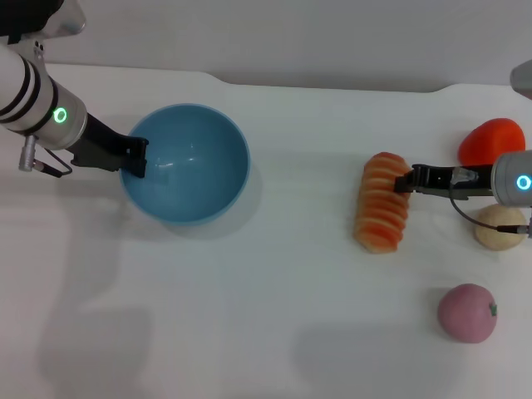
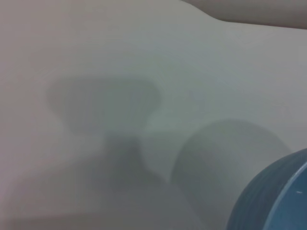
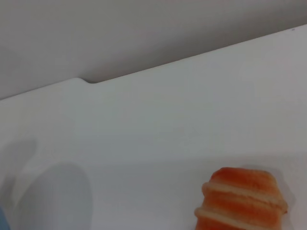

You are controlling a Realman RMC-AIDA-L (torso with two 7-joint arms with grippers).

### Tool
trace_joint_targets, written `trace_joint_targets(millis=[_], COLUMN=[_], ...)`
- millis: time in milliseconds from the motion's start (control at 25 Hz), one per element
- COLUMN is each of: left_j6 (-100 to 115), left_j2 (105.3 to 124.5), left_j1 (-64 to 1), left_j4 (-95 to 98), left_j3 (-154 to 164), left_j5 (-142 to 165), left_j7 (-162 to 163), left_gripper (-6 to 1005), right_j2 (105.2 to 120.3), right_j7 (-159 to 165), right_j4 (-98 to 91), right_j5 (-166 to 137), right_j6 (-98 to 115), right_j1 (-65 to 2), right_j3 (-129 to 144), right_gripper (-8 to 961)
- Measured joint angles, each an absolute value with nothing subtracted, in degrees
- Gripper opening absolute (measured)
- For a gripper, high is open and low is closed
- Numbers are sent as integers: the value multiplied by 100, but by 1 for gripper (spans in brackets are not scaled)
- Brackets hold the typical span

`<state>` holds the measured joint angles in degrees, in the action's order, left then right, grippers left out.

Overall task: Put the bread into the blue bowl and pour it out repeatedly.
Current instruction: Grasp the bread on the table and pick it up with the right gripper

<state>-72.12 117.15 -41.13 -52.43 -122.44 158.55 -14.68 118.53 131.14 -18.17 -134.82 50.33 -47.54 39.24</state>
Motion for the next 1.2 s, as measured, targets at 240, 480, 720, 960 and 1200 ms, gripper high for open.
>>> trace_joint_targets(millis=[240, 480, 720, 960, 1200], left_j6=[-7209, -7208, -7225, -7219, -7203], left_j2=[11715, 11712, 11721, 11720, 11718], left_j1=[-4118, -4104, -4098, -4112, -4118], left_j4=[-5236, -5238, -5232, -5222, -5220], left_j3=[-12248, -12234, -12268, -12264, -12253], left_j5=[15855, 15856, 15856, 15855, 15855], left_j7=[-1507, -1516, -1600, -1604, -1607], left_gripper=[-1, -1, -1, -1, 0], right_j2=[11844, 11838, 11799, 11834, 11842], right_j7=[13121, 13190, 13508, 13512, 13651], right_j4=[-1911, -2156, -2452, -2440, -2311], right_j5=[-13491, -13541, -13671, -13718, -13779], right_j6=[5235, 5769, 6085, 6035, 5825], right_j1=[-4683, -4587, -4408, -4410, -4587], right_j3=[3942, 3945, 3968, 3973, 4244], right_gripper=[19, 0, 48, 257, 422])
